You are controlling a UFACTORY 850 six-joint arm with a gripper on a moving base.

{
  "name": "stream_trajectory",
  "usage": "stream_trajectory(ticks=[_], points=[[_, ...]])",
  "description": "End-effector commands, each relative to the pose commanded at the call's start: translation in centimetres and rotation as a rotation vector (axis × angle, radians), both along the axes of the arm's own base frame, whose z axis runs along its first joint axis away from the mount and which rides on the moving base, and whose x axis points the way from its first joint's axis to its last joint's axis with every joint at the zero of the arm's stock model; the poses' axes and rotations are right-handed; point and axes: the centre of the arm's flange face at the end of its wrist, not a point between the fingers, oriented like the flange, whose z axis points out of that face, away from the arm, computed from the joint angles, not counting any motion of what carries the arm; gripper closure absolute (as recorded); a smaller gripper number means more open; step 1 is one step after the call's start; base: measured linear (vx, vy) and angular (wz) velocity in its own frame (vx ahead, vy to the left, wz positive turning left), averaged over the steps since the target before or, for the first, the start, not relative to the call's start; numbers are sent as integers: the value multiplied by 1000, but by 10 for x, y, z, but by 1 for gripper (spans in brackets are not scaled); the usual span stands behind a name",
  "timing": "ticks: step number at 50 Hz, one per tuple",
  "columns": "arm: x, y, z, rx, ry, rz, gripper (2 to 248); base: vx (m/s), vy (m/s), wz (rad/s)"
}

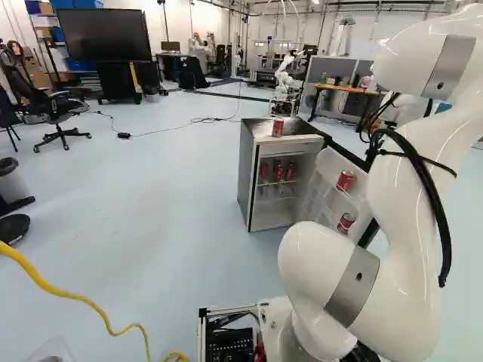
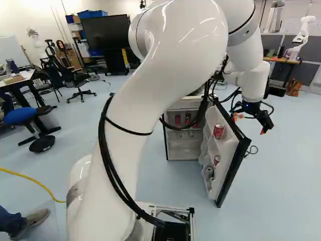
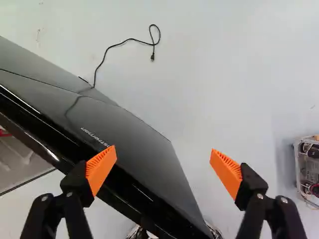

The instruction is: Grab a drink from the fridge

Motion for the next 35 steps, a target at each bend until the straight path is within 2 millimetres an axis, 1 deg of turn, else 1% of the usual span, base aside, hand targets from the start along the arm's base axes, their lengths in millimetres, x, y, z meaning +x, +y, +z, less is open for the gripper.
stream_trajectory(ticks=[14, 35], points=[[1, 10, 0, 6, 5, 11, 3, 0, 0, 0], [2, 32, 1, 18, 15, 34, 3, 0, 0, 0]])
